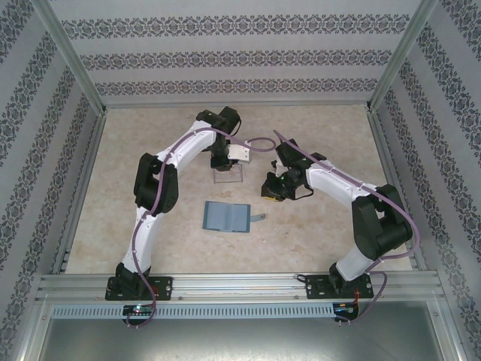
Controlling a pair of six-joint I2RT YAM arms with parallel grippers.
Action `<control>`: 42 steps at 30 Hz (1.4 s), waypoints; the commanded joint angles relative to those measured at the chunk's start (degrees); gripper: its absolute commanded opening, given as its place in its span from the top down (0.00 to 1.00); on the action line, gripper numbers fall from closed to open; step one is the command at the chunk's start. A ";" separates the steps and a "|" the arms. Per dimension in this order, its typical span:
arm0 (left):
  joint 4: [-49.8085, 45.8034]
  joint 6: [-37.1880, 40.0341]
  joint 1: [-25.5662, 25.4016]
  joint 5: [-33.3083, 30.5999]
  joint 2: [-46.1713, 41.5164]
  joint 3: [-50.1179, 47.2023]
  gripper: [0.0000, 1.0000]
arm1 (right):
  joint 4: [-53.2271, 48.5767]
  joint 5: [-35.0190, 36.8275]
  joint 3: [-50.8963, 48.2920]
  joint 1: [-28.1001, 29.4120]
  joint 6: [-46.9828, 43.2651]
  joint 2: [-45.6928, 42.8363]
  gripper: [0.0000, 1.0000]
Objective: Take the credit cards out of the card holder
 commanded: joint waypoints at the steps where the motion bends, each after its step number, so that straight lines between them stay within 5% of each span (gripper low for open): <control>1: -2.59 0.83 -0.41 -3.65 0.05 2.56 0.81 | -0.48 0.69 -1.07 -0.49 -0.41 0.06 0.84; 8: 3.67 -2.01 -0.41 -10.41 -1.82 1.90 0.76 | -1.63 3.56 -0.42 -0.86 -1.10 -0.80 0.84; 12: 13.47 -5.73 -0.09 -11.44 -6.94 -6.39 0.69 | -3.43 9.79 0.42 -1.43 -3.77 -1.26 0.78; 19: 34.44 -15.59 0.94 -9.26 -20.43 -29.95 0.16 | -1.33 21.11 -1.33 -5.27 -10.85 -2.41 0.52; 22: 42.36 -20.37 2.06 -10.26 -26.03 -38.96 0.00 | 1.05 26.92 -2.45 -7.42 -14.03 -3.06 0.30; 27: 51.24 -31.57 5.59 -16.73 -31.93 -49.67 0.00 | 5.90 31.55 -2.73 -11.99 -18.08 -1.63 0.02; 35: 64.69 -47.80 13.56 -22.31 -40.21 -67.70 0.00 | 15.10 35.94 -3.33 -18.44 -21.63 -0.70 0.07; 42: 82.86 -56.08 23.32 -14.65 -47.29 -83.09 0.00 | 41.60 39.78 -16.74 -20.02 -29.78 -7.21 0.05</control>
